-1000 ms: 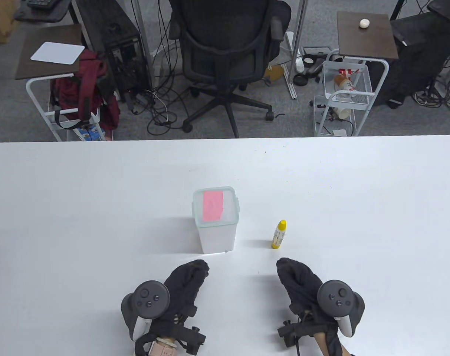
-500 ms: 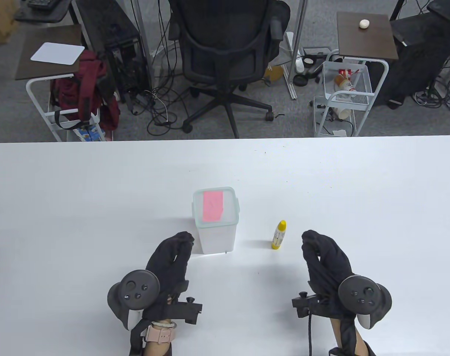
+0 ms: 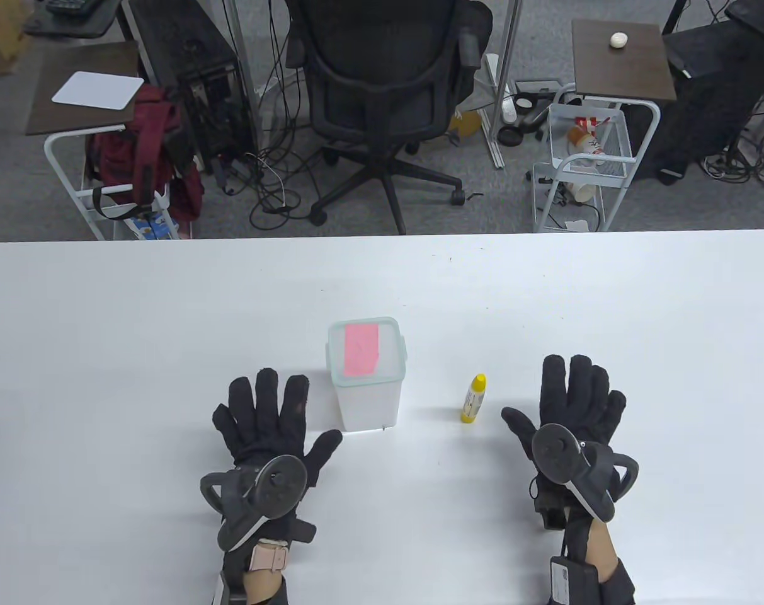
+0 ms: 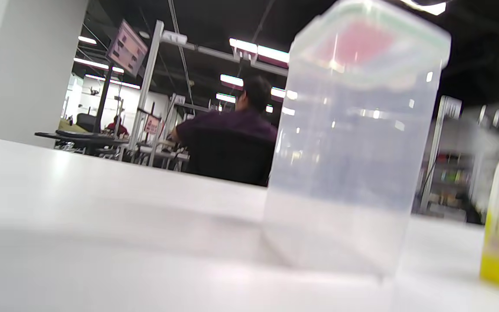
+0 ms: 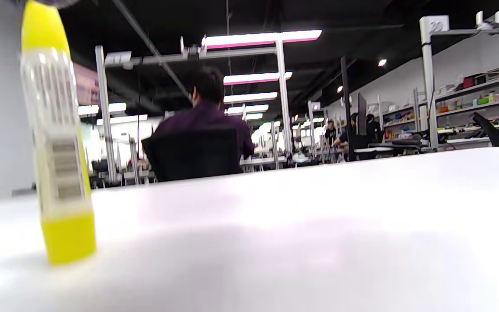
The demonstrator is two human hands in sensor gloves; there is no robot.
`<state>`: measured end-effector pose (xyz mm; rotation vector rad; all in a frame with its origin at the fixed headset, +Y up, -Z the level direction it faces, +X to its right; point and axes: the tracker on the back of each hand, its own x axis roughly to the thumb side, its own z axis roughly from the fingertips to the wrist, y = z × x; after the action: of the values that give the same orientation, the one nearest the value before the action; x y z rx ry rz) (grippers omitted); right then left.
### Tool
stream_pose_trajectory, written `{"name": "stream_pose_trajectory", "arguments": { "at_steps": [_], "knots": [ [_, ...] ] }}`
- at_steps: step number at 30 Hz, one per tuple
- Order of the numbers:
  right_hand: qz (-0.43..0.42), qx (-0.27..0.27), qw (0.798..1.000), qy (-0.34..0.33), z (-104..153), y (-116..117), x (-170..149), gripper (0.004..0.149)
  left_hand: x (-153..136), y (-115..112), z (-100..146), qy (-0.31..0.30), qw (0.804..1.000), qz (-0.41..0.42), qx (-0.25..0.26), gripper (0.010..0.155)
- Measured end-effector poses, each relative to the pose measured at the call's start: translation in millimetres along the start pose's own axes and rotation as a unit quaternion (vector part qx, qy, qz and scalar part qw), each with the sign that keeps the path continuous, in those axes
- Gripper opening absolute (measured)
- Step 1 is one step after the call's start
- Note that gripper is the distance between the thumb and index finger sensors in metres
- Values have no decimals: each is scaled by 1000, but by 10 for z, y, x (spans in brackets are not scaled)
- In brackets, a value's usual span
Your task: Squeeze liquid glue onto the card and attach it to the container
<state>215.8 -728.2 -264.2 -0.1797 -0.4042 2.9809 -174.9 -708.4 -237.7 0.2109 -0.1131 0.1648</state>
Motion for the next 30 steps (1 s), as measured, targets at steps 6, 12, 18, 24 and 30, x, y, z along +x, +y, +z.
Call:
{"name": "stream_pose_trajectory", "arguments": {
  "at_steps": [6,12,18,24,30],
  "knots": [
    [75,48,996,-23,45,125,4,96,13,-89,24,-4,998,-41,-55,94],
    [95,66,993,-30,63,195,22,95,-14,-118,45,5,997,-42,-66,94],
    [112,71,991,-35,81,224,39,95,-9,-126,50,6,997,-42,-70,93],
    [119,74,990,-33,88,223,42,94,-21,-142,55,9,996,-39,-80,93],
    [127,74,988,-37,98,216,60,94,-14,-146,58,9,996,-40,-84,94]
  ]
}}
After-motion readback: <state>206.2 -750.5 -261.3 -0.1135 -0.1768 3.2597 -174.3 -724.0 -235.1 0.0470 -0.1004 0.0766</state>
